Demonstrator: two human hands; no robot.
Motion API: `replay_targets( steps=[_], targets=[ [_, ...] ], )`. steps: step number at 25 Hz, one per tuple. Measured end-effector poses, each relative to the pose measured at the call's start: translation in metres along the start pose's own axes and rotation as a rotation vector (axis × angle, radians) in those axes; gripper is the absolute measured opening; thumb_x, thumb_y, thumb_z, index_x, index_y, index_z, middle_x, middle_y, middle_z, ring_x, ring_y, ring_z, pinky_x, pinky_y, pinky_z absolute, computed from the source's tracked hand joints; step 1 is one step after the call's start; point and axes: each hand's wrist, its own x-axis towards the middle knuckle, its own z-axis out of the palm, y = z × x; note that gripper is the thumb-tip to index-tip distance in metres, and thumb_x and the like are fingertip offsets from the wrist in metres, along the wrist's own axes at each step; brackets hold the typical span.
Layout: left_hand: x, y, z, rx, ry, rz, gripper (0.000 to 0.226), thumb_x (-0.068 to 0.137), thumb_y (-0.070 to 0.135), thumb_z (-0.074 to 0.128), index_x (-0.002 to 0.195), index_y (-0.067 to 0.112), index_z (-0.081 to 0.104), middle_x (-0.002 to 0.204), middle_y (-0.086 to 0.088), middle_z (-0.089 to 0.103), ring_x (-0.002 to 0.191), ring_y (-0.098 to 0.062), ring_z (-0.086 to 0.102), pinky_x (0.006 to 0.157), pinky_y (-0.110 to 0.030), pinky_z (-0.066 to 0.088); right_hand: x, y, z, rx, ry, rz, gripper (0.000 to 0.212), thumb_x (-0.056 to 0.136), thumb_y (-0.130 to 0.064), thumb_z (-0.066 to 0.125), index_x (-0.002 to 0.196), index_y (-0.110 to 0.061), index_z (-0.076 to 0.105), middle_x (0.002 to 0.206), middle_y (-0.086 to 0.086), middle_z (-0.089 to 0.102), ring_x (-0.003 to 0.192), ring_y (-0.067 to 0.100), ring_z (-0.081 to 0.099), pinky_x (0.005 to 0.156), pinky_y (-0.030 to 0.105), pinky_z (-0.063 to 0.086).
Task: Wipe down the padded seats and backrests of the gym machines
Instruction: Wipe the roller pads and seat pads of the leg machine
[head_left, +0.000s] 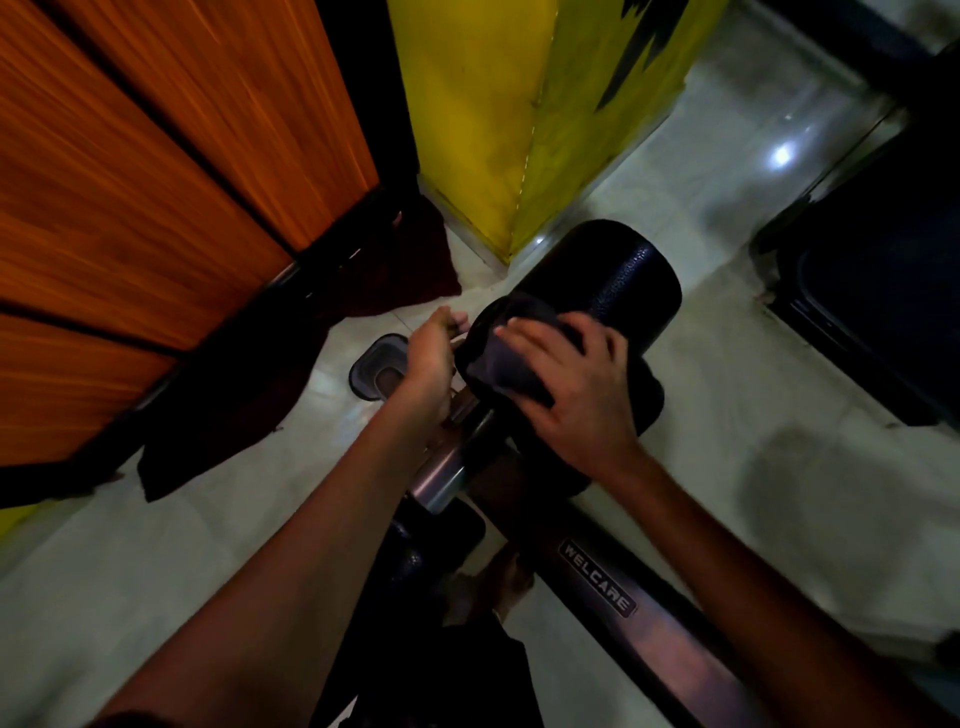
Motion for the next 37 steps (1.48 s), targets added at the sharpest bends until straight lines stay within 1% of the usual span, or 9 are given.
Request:
replay_targets(
  steps=[7, 12, 16, 19, 23, 25, 30, 34, 37],
  targets=[
    [-0.007, -0.017, 0.015, 0.696, 0.05, 0.313, 0.037, 0.103, 0.01, 0.021, 0.122, -0.005, 0.048, 0.13, -0.024, 0.05, 0.122, -0.036, 0.046, 0.1, -0.037, 0.03, 0.07, 0.07, -0.017, 0.016, 0.122, 0.509, 0.048, 0.088, -0.049, 0.054, 0.129, -0.026, 0.056, 0.136, -0.005, 0.048, 0.118, 0.031, 0.038, 0.089, 0.036, 0.026],
    [-0.04, -0.044, 0.025, 0.822, 0.206, 0.679, 0.055, 0.097, 0.035, 0.019, 0.131, 0.003, 0.048, 0.129, -0.016, 0.052, 0.121, -0.031, 0.045, 0.102, -0.041, 0.033, 0.042, 0.061, -0.018, -0.039, 0.102, 0.247, 0.053, 0.086, -0.052, 0.048, 0.126, -0.018, 0.059, 0.13, -0.001, 0.056, 0.111, 0.035, 0.042, 0.087, 0.037, 0.026],
    [-0.053, -0.058, 0.034, 0.922, 0.274, 0.799, 0.062, 0.094, 0.038, 0.018, 0.136, 0.001, 0.045, 0.135, -0.017, 0.048, 0.126, -0.033, 0.042, 0.105, -0.048, 0.03, 0.084, 0.094, -0.031, 0.053, 0.106, 0.534, 0.049, 0.09, -0.048, 0.051, 0.127, -0.016, 0.057, 0.133, 0.002, 0.052, 0.117, 0.035, 0.039, 0.094, 0.043, 0.03],
    [-0.051, -0.061, 0.028, 0.899, 0.268, 0.823, 0.059, 0.094, 0.039, 0.021, 0.135, 0.004, 0.047, 0.131, -0.015, 0.05, 0.121, -0.03, 0.044, 0.104, -0.045, 0.032, 0.07, 0.062, -0.019, -0.005, 0.083, 0.406, 0.045, 0.089, -0.047, 0.051, 0.126, -0.021, 0.058, 0.132, 0.001, 0.053, 0.117, 0.035, 0.04, 0.093, 0.043, 0.028],
    [-0.031, -0.047, 0.008, 0.508, 0.135, 0.747, 0.047, 0.091, 0.033, 0.029, 0.115, 0.009, 0.062, 0.112, -0.008, 0.059, 0.107, -0.023, 0.05, 0.101, -0.023, 0.031, 0.011, 0.009, -0.003, -0.009, 0.035, 0.138, 0.049, 0.086, -0.049, 0.047, 0.121, -0.018, 0.061, 0.126, -0.002, 0.059, 0.112, 0.027, 0.037, 0.088, 0.041, 0.027],
    [-0.021, -0.039, -0.003, 0.326, 0.077, 0.644, 0.031, 0.092, 0.023, 0.038, 0.103, 0.012, 0.066, 0.106, -0.003, 0.062, 0.106, -0.02, 0.054, 0.103, -0.038, 0.039, 0.022, 0.025, -0.01, -0.068, 0.021, 0.095, 0.051, 0.086, -0.052, 0.048, 0.122, -0.018, 0.061, 0.126, -0.001, 0.059, 0.11, 0.03, 0.04, 0.085, 0.041, 0.031],
    [-0.024, -0.034, -0.007, 0.293, 0.048, 0.528, 0.026, 0.095, 0.004, 0.045, 0.095, 0.022, 0.063, 0.103, 0.003, 0.062, 0.103, -0.02, 0.057, 0.097, -0.041, 0.045, 0.073, 0.055, -0.019, -0.082, -0.011, 0.442, 0.048, 0.086, -0.051, 0.055, 0.126, -0.023, 0.058, 0.134, -0.003, 0.051, 0.117, 0.034, 0.039, 0.09, 0.04, 0.028],
    [-0.028, -0.019, 0.001, -0.031, 0.092, 0.291, 0.027, 0.095, 0.0, 0.04, 0.091, 0.008, 0.065, 0.086, 0.001, 0.063, 0.089, -0.018, 0.059, 0.074, -0.03, 0.048, 0.024, 0.002, -0.008, -0.036, -0.064, 0.04, 0.047, 0.083, -0.048, 0.052, 0.121, -0.022, 0.061, 0.124, -0.003, 0.059, 0.111, 0.031, 0.04, 0.088, 0.043, 0.03],
    [-0.014, -0.006, 0.002, -0.018, 0.069, 0.167, 0.028, 0.096, 0.006, 0.04, 0.11, 0.0, 0.063, 0.108, -0.012, 0.065, 0.106, -0.025, 0.057, 0.092, -0.032, 0.046, 0.011, 0.012, -0.017, -0.05, -0.155, -0.217, 0.054, 0.082, -0.05, 0.043, 0.124, -0.022, 0.059, 0.126, -0.004, 0.06, 0.107, 0.028, 0.04, 0.082, 0.04, 0.032]
  ],
)
